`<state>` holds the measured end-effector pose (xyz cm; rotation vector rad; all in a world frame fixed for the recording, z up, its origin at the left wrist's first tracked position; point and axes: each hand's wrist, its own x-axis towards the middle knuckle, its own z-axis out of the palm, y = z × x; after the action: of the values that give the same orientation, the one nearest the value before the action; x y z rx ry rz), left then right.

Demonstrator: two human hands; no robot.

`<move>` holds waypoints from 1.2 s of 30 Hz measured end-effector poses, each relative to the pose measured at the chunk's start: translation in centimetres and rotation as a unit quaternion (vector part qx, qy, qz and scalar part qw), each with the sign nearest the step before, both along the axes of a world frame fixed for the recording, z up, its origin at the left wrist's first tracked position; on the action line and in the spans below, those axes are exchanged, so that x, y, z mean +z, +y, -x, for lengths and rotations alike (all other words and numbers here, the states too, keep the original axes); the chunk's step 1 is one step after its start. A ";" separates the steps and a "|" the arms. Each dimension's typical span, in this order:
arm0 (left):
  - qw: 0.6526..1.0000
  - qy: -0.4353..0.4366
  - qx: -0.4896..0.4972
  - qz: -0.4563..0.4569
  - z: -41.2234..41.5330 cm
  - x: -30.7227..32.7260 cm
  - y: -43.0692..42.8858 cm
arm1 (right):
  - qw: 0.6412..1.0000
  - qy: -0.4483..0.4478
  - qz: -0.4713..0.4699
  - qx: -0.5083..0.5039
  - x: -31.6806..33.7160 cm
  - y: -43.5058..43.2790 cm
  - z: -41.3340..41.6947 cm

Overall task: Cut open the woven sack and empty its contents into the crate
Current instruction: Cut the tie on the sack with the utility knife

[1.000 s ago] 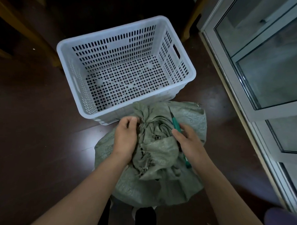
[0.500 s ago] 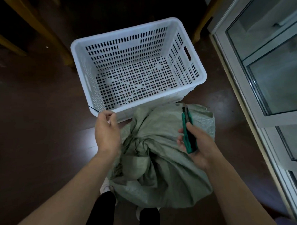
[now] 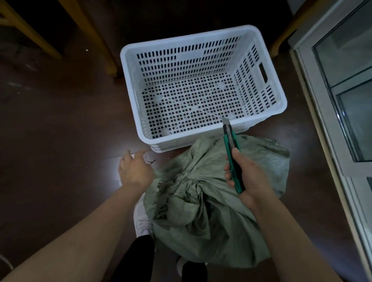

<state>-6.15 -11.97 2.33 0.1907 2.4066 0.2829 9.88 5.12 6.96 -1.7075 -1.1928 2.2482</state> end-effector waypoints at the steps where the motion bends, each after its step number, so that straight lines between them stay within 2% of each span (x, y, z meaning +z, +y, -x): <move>1: 1.000 0.000 0.004 -0.013 0.1 0.1 0.2 | 1.000 0.006 0.002 0.003 0.1 -0.3 0.5; 9: 0.990 -0.021 0.013 -0.141 0.5 2.8 4.0 | 0.999 0.045 -0.003 0.006 1.4 -2.0 4.1; 16: 0.980 -0.046 0.004 -0.192 0.0 3.4 7.0 | 0.996 0.079 0.021 -0.034 2.1 -1.7 3.7; 20: 0.979 -0.062 -0.016 -0.196 -1.8 3.7 8.8 | 0.997 0.068 -0.006 -0.021 2.3 -0.3 1.8; 24: 0.978 -0.056 -0.062 -0.189 -5.1 3.7 11.3 | 0.998 0.036 -0.050 -0.012 1.8 2.6 -1.4; 32: 0.979 -0.057 -0.063 -0.183 -15.8 0.9 19.9 | 0.996 -0.001 -0.018 -0.083 -3.9 12.9 -13.4; 36: 0.982 -0.052 -0.070 -0.169 -22.4 -2.6 24.7 | 0.994 -0.076 -0.018 -0.081 -9.0 18.4 -21.0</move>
<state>16.21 12.76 -0.25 0.4851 2.2151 0.6195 30.93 23.56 -2.07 -1.9167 -1.0707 2.0237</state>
